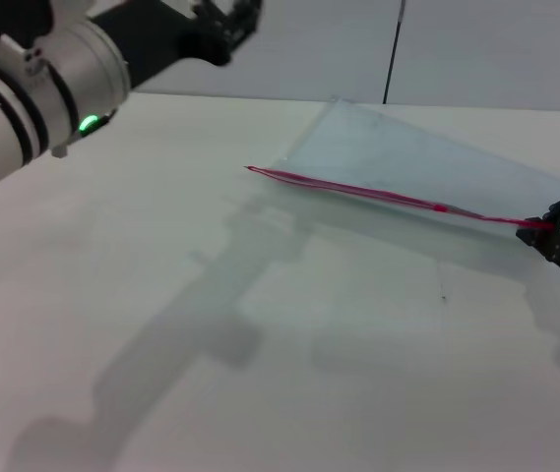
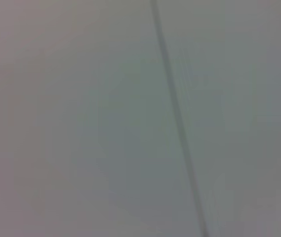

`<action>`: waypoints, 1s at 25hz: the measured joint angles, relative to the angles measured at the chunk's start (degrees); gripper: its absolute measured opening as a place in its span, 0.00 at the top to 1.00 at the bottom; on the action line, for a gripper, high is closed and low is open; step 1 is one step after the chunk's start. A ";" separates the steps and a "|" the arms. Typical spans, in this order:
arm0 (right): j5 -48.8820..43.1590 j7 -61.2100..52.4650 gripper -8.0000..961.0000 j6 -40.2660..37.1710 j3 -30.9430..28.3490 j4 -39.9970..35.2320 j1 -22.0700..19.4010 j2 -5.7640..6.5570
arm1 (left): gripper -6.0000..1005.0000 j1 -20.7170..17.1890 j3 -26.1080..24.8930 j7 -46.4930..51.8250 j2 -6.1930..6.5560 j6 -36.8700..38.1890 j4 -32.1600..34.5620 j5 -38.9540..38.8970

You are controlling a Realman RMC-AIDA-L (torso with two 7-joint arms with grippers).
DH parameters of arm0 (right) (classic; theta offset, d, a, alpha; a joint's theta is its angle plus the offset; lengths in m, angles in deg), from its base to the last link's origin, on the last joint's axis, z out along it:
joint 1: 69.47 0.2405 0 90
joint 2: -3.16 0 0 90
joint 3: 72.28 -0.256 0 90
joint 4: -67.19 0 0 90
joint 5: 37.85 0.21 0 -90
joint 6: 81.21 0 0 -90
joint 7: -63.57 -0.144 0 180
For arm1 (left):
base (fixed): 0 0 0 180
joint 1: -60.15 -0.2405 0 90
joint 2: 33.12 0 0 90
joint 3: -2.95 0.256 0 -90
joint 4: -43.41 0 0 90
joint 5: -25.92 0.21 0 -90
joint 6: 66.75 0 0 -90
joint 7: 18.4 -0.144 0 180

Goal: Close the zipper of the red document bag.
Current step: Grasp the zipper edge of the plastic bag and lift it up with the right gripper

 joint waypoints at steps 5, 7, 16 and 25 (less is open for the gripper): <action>0.16 -0.01 0.93 -0.04 -0.03 0.13 0.14 -0.02 | 0.50 5.53 -6.21 22.92 -1.46 -16.56 0.96 26.79; 0.32 -0.02 0.93 -0.02 0.02 0.25 0.28 -0.06 | 0.50 7.86 -8.33 27.94 -2.47 -22.72 1.72 34.63; 2.55 -0.02 0.94 -0.05 0.60 0.42 0.73 -0.09 | 0.50 17.09 -13.23 30.43 -3.68 -42.41 2.46 44.78; 5.88 0.05 0.94 -1.79 1.53 -0.27 1.08 0.00 | 0.50 21.49 -13.23 29.05 -4.20 -48.26 2.57 47.94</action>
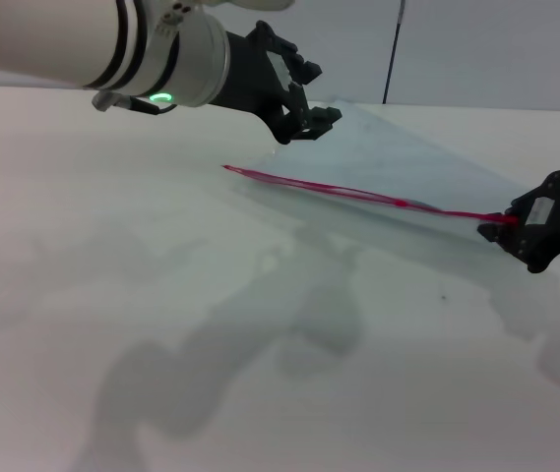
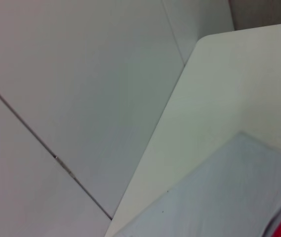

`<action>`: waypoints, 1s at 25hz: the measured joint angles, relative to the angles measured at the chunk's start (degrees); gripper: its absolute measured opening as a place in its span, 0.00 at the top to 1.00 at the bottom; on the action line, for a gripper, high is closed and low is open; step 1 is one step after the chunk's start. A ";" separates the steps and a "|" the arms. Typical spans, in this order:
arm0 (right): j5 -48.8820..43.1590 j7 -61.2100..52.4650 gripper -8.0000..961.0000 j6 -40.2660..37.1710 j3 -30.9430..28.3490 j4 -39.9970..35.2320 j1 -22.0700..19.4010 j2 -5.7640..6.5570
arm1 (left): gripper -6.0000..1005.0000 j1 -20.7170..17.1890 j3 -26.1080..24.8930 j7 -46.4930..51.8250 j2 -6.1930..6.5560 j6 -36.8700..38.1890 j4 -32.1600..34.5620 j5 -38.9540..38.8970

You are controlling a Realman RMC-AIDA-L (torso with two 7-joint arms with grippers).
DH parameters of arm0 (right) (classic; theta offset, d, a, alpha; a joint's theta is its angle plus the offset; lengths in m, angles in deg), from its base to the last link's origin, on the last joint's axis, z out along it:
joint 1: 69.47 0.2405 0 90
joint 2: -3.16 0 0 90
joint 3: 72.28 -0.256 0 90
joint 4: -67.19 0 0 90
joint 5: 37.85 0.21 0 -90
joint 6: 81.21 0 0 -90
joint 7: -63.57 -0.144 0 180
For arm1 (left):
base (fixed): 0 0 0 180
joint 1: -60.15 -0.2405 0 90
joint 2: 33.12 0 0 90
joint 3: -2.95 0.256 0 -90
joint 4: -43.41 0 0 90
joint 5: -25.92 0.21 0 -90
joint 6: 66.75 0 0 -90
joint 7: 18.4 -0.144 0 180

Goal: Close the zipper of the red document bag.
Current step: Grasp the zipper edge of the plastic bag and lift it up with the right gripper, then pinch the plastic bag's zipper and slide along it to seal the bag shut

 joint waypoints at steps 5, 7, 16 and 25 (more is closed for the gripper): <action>2.11 0.00 0.94 -2.80 0.04 -1.72 0.09 -0.05 | 0.50 0.64 1.76 -2.66 -0.21 -1.07 -0.06 -0.12; 2.57 0.00 0.94 -3.61 0.05 -2.54 0.09 -0.06 | 0.50 1.51 2.45 -3.72 -0.23 -2.51 -0.72 0.14; 3.82 -0.02 0.94 -7.49 -0.24 -5.80 0.12 -0.06 | 0.50 3.25 3.68 -8.75 -0.36 -4.17 -3.47 0.10; 5.43 0.02 0.94 -10.27 -0.80 -7.57 0.60 0.04 | 0.50 3.30 4.32 -11.31 -1.17 -4.44 -3.74 0.14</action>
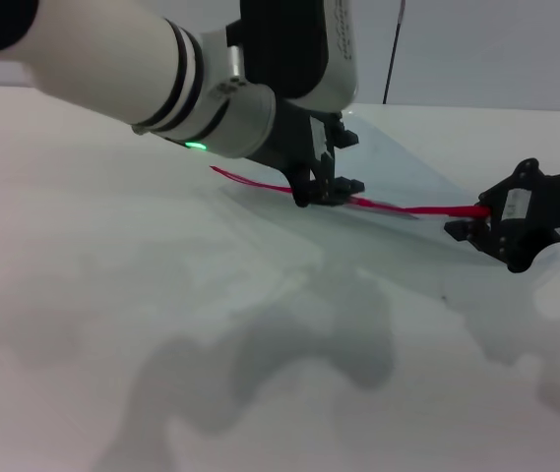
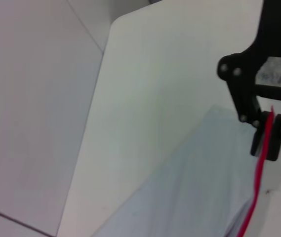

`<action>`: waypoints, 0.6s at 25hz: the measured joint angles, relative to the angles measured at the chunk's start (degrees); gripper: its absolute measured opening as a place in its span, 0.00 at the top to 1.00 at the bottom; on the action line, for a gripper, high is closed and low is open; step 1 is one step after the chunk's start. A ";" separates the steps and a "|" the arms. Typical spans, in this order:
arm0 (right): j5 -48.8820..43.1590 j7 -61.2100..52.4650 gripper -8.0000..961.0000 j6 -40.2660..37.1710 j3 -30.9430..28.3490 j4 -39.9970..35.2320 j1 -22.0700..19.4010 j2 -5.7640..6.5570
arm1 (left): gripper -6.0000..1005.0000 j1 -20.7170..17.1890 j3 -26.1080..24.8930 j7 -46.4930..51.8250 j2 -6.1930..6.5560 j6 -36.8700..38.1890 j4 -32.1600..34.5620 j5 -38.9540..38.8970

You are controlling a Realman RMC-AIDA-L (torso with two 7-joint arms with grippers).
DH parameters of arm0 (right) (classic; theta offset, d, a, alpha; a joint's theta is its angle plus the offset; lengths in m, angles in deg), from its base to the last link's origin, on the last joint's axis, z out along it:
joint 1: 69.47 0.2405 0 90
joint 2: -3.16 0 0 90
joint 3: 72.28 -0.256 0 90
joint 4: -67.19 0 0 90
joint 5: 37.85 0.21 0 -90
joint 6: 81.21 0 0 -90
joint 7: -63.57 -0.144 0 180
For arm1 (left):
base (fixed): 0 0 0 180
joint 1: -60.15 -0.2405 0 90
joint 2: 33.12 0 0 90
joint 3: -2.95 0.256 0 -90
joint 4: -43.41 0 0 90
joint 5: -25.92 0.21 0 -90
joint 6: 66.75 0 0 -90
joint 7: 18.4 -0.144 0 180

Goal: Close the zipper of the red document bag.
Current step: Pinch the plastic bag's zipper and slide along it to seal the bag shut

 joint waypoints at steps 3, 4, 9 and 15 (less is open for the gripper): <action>0.04 -0.02 0.94 -0.06 0.00 -0.56 0.00 -0.01 | 0.50 0.01 0.95 -0.44 -0.10 0.11 -0.90 -0.39; 0.07 -0.04 0.94 -0.07 0.00 -0.81 0.00 -0.02 | 0.50 0.02 1.19 -0.46 -0.11 0.20 -1.09 -0.45; 0.13 -0.07 0.94 -0.11 0.00 -1.47 -0.03 -0.04 | 0.50 0.04 2.02 -0.58 -0.18 0.45 -1.40 -0.48; 0.13 -0.09 0.94 -0.47 0.00 -2.18 -0.13 -0.04 | 0.50 0.07 2.03 -1.01 -0.19 1.61 -2.89 -0.49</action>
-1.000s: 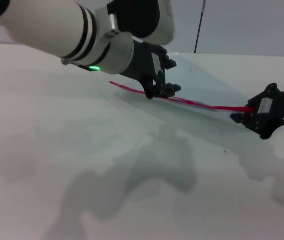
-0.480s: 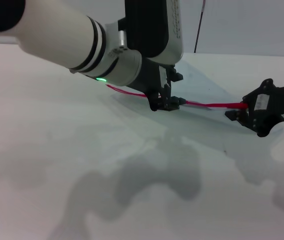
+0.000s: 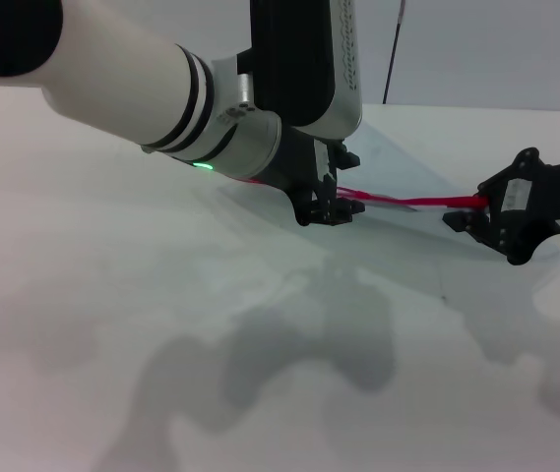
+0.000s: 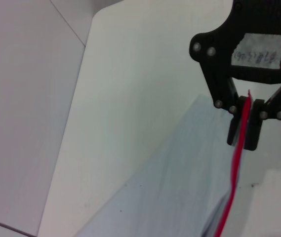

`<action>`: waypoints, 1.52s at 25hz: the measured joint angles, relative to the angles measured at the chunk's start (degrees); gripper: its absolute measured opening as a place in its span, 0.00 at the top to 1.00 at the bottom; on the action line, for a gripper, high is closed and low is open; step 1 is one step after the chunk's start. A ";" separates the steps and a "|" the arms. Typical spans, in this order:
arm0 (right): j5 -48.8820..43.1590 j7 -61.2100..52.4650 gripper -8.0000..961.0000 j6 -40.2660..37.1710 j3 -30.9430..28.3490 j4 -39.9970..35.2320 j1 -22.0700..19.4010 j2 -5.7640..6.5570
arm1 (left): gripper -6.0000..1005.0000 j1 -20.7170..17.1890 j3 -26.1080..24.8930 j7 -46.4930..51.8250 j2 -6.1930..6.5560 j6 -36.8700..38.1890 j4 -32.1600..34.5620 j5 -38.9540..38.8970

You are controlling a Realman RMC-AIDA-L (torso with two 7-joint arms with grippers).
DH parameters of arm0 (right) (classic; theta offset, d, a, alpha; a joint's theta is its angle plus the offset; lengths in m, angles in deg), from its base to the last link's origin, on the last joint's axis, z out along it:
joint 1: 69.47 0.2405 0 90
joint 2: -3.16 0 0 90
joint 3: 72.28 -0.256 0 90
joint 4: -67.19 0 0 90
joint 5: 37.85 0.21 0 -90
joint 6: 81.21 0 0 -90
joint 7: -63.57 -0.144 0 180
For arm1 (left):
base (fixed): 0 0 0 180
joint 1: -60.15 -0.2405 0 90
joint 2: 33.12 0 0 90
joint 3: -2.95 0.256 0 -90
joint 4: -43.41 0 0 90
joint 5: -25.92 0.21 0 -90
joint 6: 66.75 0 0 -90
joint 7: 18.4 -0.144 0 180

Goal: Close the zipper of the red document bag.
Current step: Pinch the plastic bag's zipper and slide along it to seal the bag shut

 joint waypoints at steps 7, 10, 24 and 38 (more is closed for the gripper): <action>-0.01 0.00 0.94 -0.72 0.00 -0.23 0.15 -0.08 | 0.51 0.12 -0.02 -0.86 0.01 1.00 -1.26 0.00; -0.02 0.00 0.94 -0.82 0.00 -0.31 0.17 -0.09 | 0.51 0.15 0.08 -1.31 -0.11 1.03 -1.35 -0.05; -0.04 0.00 0.94 -0.98 0.09 -0.85 0.14 -0.09 | 0.60 2.89 0.18 -2.59 -0.10 2.09 -6.47 -2.77; -0.04 0.10 0.94 -0.98 0.15 -0.80 0.11 -0.09 | 0.65 3.08 0.34 -3.22 -0.09 3.10 -7.57 -4.06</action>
